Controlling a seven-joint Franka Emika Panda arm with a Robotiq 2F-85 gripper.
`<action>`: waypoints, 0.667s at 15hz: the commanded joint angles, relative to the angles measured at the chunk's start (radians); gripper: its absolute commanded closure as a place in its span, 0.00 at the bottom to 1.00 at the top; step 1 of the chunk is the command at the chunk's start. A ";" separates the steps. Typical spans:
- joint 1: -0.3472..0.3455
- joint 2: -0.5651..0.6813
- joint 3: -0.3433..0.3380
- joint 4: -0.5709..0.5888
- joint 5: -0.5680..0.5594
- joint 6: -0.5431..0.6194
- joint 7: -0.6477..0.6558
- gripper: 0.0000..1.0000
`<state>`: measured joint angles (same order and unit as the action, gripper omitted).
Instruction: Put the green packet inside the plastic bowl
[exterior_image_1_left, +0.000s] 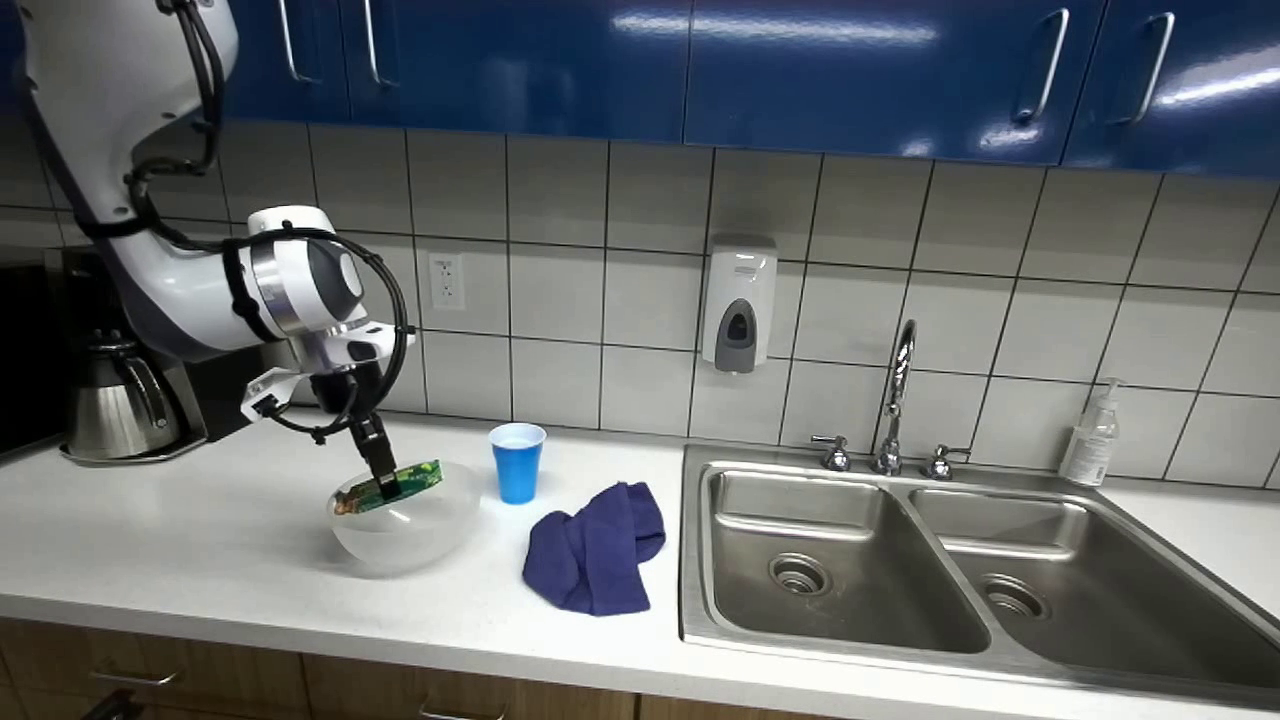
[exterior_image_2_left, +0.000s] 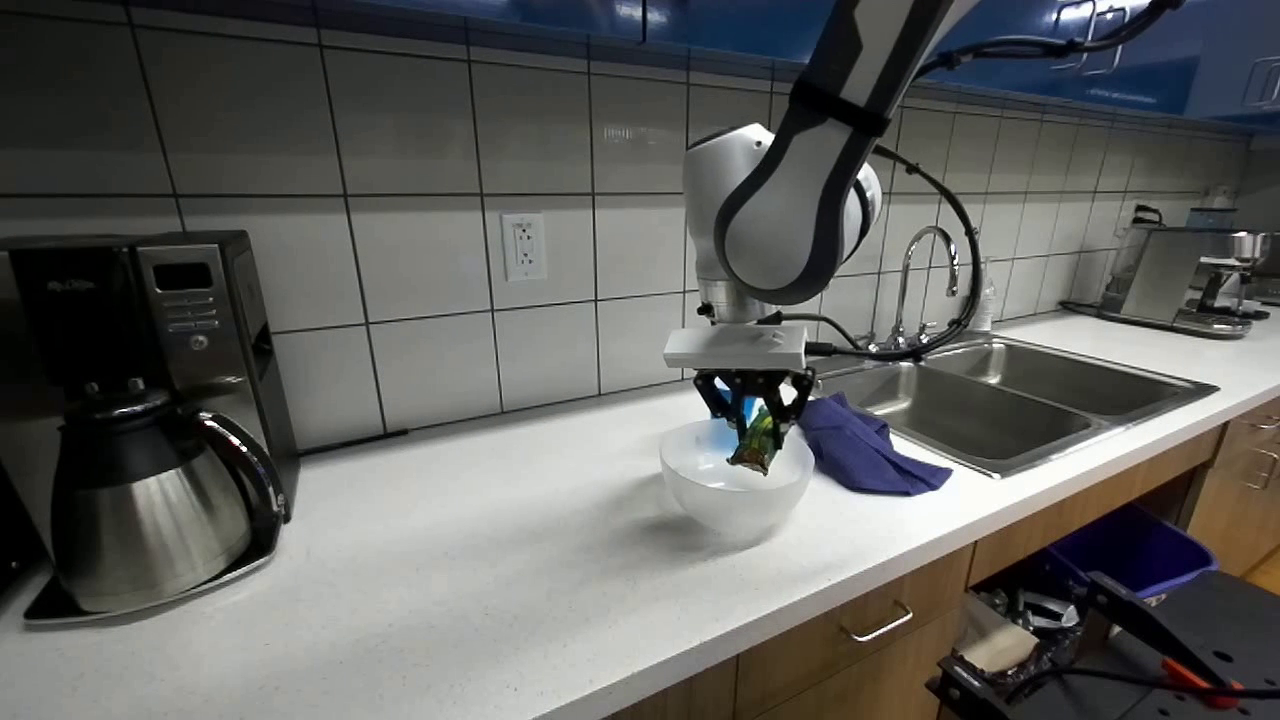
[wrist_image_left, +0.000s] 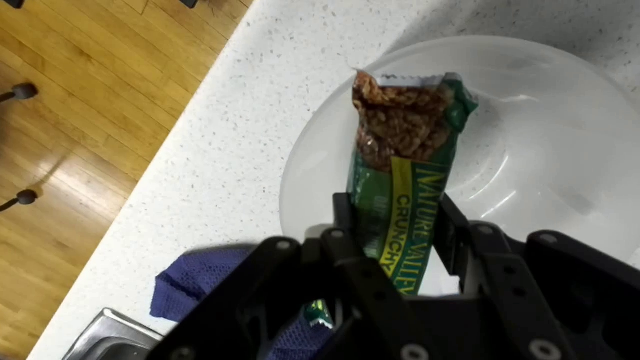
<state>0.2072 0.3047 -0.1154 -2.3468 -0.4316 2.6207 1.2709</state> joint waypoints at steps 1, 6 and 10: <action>-0.022 0.032 0.016 0.046 0.045 -0.014 -0.083 0.84; -0.013 0.052 0.005 0.073 0.073 -0.015 -0.121 0.11; -0.004 0.042 0.000 0.073 0.069 -0.019 -0.120 0.00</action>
<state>0.2064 0.3543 -0.1173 -2.2876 -0.3786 2.6202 1.1874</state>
